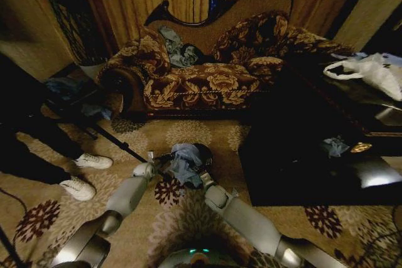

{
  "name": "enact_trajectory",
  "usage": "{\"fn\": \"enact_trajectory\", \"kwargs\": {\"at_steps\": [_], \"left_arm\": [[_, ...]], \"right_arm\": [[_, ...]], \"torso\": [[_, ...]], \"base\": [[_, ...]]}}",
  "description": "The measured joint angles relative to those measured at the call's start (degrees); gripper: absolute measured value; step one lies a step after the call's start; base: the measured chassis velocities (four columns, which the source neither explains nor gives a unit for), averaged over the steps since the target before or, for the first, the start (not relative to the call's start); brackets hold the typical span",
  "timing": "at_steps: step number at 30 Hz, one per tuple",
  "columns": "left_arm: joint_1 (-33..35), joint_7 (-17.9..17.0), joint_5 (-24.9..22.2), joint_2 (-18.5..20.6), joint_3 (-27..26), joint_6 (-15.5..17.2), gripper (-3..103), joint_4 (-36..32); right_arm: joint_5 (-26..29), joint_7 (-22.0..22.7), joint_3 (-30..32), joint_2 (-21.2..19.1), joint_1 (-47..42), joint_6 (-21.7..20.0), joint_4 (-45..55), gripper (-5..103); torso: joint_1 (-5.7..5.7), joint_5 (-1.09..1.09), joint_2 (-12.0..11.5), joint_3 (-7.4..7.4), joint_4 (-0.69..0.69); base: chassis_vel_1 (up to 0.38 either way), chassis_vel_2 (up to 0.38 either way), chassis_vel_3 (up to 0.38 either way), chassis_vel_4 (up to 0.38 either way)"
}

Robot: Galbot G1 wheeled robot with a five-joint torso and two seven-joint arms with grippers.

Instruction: Place a garbage bag over the trash bin.

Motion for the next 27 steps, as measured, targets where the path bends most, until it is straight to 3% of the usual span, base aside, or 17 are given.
{"fn": "enact_trajectory", "kwargs": {"at_steps": [1,2,4,9,11,14,16,19,27], "left_arm": [[0.0,0.0,0.0,0.0,0.0,-0.1,0,0.0],[0.1,0.0,0.0,0.0,-0.1,-0.2,0,0.0],[0.2,0.0,0.0,0.0,-0.1,-0.3,0,0.0],[0.2,0.0,-0.2,0.0,-0.1,-0.7,0,0.0],[0.1,0.0,-0.3,0.0,-0.1,-0.7,0,0.0],[-0.1,0.0,-0.6,0.0,-0.1,-0.8,0,0.0],[-0.1,0.0,-0.6,0.0,-0.1,-0.8,0,0.0],[0.1,0.0,-0.7,0.0,-0.1,-0.9,0,-0.2],[0.2,0.1,-1.0,0.3,0.0,-0.8,0,-0.4]], "right_arm": [[0.3,0.1,-0.2,0.0,0.2,-0.1,0.0,65],[1.2,0.2,-0.6,0.0,0.7,-0.3,0.0,54],[1.5,0.2,-0.7,0.0,1.0,-0.4,-0.1,54],[3.6,0.4,-1.3,0.0,1.8,-0.8,-0.4,28],[3.9,0.4,-1.4,0.0,1.8,-0.8,-0.4,28],[4.3,0.4,-1.7,-0.1,1.9,-0.8,-0.6,12],[4.3,0.4,-1.7,-0.1,1.9,-0.8,-0.7,12],[4.6,0.5,-1.5,-0.1,1.9,-0.8,-1.0,1],[10.9,2.8,-0.1,0.9,1.9,-1.5,0.2,0]], "torso": [[0.0,0.0,0.0,0.0,0.0],[0.0,0.0,0.0,0.0,0.0],[0.0,0.0,0.0,0.0,0.0],[0.0,0.0,0.0,0.0,0.0],[0.0,0.0,0.0,0.0,0.0],[0.0,0.0,0.0,0.0,0.0],[0.0,0.0,0.0,0.0,0.0],[0.0,0.0,0.0,0.0,0.0],[0.0,0.0,0.0,0.0,0.0]], "base": [[0.0,0.0,0.0,0.0],[0.0,0.0,0.0,0.0],[0.0,0.0,0.0,0.0],[0.0,0.0,0.0,0.0],[0.0,0.0,0.0,0.0],[0.0,0.0,0.0,0.0],[0.0,0.0,0.0,0.0],[0.0,0.0,0.0,0.0],[0.0,0.0,0.0,0.0]]}}
